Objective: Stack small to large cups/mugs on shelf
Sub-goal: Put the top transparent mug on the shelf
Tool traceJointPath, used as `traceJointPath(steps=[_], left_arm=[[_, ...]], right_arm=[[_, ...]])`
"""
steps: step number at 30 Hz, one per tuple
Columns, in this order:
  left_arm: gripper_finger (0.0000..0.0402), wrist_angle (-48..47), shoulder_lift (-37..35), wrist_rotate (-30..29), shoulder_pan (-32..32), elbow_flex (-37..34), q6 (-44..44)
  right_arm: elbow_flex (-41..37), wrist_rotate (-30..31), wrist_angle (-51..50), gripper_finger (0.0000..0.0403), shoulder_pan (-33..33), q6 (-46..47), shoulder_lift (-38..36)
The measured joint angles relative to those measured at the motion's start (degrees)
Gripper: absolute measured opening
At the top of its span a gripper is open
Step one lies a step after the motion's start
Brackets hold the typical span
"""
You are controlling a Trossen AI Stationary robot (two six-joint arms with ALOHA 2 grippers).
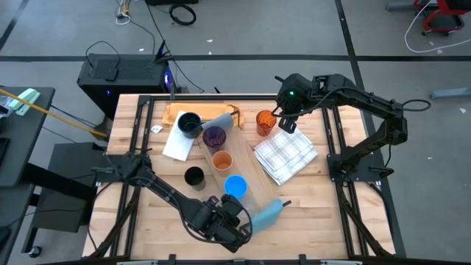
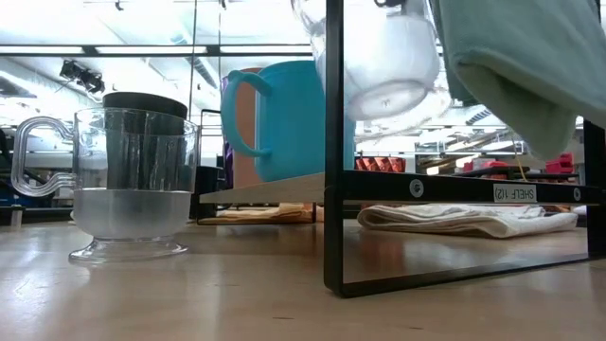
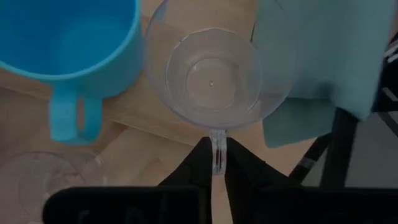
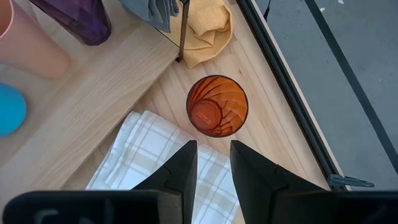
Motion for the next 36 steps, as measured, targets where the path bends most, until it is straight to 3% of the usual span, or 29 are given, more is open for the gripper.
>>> traceJointPath(steps=[8,17,22,30,36], left_arm=[[0.0048,-2.0,0.5,0.2,0.0,0.0,-0.1],[0.0027,-2.3,0.5,0.0,0.1,0.0,0.7],[0.005,-4.0,1.0,0.2,0.1,0.1,0.4],[0.0027,-2.8,2.3,1.9,0.1,0.0,0.9],[0.0066,-2.8,2.3,1.7,0.3,0.0,0.6]], right_arm=[[0.0,0.0,0.0,0.0103,0.0,0.0,0.0],[0.0,0.0,0.0,0.0103,0.0,0.0,0.0],[0.0,0.0,0.0,0.0103,0.0,0.0,0.0],[0.0,0.0,0.0,0.0103,0.0,0.0,0.0],[0.0,0.0,0.0,0.0103,0.0,0.0,0.0]])
